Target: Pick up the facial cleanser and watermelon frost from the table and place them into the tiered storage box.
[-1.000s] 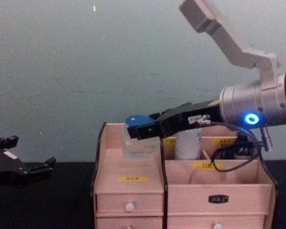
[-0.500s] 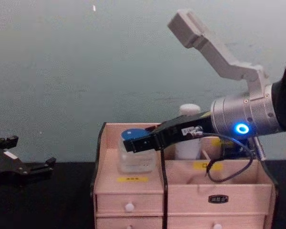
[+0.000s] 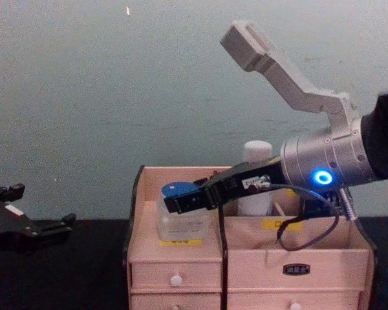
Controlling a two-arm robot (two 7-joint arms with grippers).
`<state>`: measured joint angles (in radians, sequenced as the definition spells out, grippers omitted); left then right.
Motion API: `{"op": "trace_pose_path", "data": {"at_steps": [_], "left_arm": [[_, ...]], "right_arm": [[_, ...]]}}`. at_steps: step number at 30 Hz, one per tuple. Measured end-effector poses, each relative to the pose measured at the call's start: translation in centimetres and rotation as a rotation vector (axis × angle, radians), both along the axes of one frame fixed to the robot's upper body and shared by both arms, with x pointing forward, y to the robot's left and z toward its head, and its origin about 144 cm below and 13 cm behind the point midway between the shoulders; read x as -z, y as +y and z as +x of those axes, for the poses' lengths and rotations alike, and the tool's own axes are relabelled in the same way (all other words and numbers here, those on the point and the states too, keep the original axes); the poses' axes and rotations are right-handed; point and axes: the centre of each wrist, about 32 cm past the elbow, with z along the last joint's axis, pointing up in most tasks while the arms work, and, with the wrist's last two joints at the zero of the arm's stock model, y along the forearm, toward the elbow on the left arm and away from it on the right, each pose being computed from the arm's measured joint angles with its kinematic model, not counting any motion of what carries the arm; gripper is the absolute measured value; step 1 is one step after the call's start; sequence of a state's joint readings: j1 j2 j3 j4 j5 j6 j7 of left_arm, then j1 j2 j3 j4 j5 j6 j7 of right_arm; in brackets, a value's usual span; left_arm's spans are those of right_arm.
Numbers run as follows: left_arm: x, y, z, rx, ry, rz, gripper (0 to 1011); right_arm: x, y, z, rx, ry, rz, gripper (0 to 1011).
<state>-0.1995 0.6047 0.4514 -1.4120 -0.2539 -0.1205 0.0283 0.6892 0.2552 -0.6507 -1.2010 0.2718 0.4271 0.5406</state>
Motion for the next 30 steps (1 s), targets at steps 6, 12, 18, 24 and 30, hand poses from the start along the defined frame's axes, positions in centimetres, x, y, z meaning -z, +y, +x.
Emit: {"op": "trace_pose_path", "data": {"at_steps": [6, 12, 18, 24, 30], "left_arm": [[0.00, 0.00, 0.00, 0.000, 0.000, 0.000, 1001], [0.00, 0.00, 0.00, 0.000, 0.000, 0.000, 1001], [0.00, 0.00, 0.00, 0.000, 0.000, 0.000, 1000], [0.00, 0.00, 0.00, 0.000, 0.000, 0.000, 1001], [0.00, 0.00, 0.00, 0.000, 0.000, 0.000, 1001]], "right_arm": [[0.00, -0.02, 0.00, 0.000, 0.000, 0.000, 718], [-0.01, -0.04, -0.01, 0.000, -0.002, 0.002, 752], [-0.02, -0.06, -0.02, 0.000, -0.003, 0.002, 919], [-0.02, -0.08, -0.03, 0.001, -0.004, 0.003, 1000], [-0.01, -0.08, -0.04, 0.001, -0.004, 0.003, 1000]]}}
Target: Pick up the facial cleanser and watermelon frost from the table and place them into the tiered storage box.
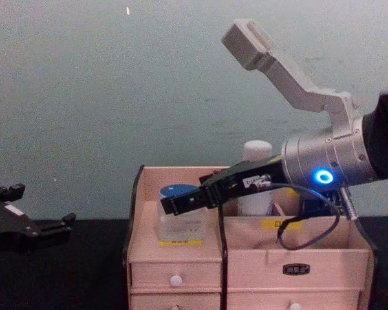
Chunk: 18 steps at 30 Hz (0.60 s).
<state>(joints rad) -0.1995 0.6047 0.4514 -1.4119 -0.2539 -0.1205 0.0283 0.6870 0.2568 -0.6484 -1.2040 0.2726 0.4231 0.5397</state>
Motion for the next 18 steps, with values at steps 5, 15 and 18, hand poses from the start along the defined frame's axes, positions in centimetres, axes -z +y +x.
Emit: {"op": "trace_pose_path", "data": {"at_steps": [5, 15, 18], "left_arm": [[0.0, 0.0, 0.0, 0.000, 0.000, 0.000, 1001], [0.0, 0.0, 0.0, 0.000, 0.000, 0.000, 1001], [0.0, 0.0, 0.0, 0.000, 0.000, 0.000, 1001]], "right_arm": [[-0.2, -0.1, -0.1, -0.004, -0.012, 0.014, 1000], [-2.4, -1.2, -1.9, -0.020, -0.151, 0.131, 1000], [-2.7, -2.0, -3.1, -0.008, -0.217, 0.177, 1000]]}}
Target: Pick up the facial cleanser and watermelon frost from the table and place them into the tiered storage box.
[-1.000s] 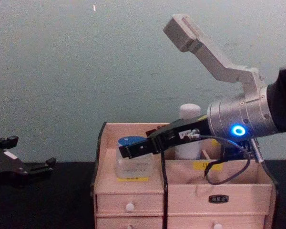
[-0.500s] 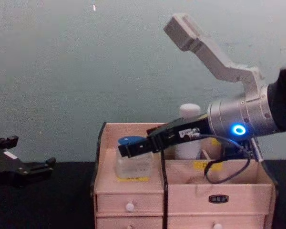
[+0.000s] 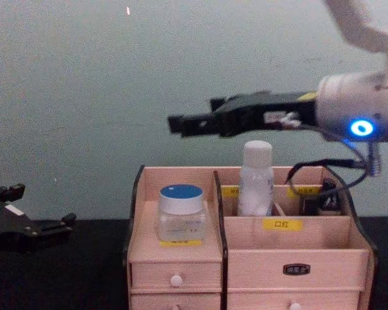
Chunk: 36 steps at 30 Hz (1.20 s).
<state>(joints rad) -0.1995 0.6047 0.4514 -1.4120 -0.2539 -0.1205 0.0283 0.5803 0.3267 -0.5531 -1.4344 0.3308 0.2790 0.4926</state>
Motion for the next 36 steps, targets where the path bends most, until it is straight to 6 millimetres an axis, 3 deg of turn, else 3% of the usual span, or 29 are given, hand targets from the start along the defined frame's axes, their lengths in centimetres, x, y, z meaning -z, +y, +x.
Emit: {"op": "trace_pose_path", "data": {"at_steps": [7, 18, 24, 36], "left_arm": [[0.0, 0.0, 0.0, 0.000, 0.000, 0.000, 1001], [0.0, 0.0, 0.0, 0.000, 0.000, 0.000, 1001], [0.0, 0.0, 0.0, 0.000, 0.000, 0.000, 1001], [0.0, 0.0, 0.0, 0.000, 0.000, 0.000, 1001]], "right_arm": [[0.6, -2.4, -3.3, 0.101, -0.127, 0.088, 1000], [4.0, -7.5, -9.6, 0.427, -0.227, 0.115, 1000], [6.2, -9.2, -12.0, 0.578, -0.198, 0.101, 1000], [9.7, -10.4, -13.4, 0.703, -0.056, 0.053, 1000]]}}
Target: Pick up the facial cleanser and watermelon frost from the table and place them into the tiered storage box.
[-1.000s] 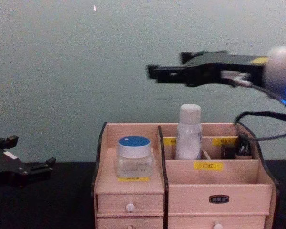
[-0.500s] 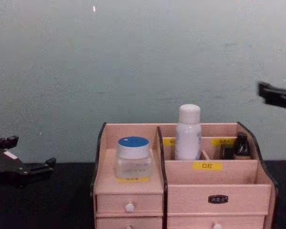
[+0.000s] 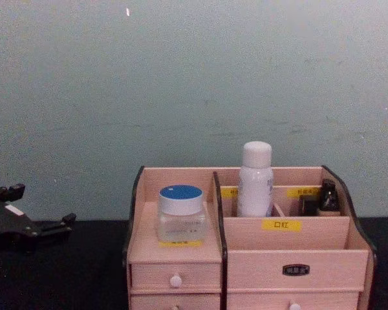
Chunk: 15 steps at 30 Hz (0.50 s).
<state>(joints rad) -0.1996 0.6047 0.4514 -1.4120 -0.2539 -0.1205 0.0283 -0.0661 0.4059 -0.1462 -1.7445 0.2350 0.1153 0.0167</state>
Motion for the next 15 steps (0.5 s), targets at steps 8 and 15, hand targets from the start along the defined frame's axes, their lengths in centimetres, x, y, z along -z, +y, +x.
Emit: {"op": "trace_pose_path", "data": {"at_steps": [8, 15], "left_arm": [[0.0, 0.0, 0.0, 0.000, 0.000, 0.000, 1001], [0.0, 0.0, 0.0, 0.000, 0.000, 0.000, 1001]], "right_arm": [[1.7, -0.1, 0.1, 0.020, 0.082, -0.006, 1000], [2.2, -0.1, 0.3, 0.027, 0.122, -0.008, 1000]]}}
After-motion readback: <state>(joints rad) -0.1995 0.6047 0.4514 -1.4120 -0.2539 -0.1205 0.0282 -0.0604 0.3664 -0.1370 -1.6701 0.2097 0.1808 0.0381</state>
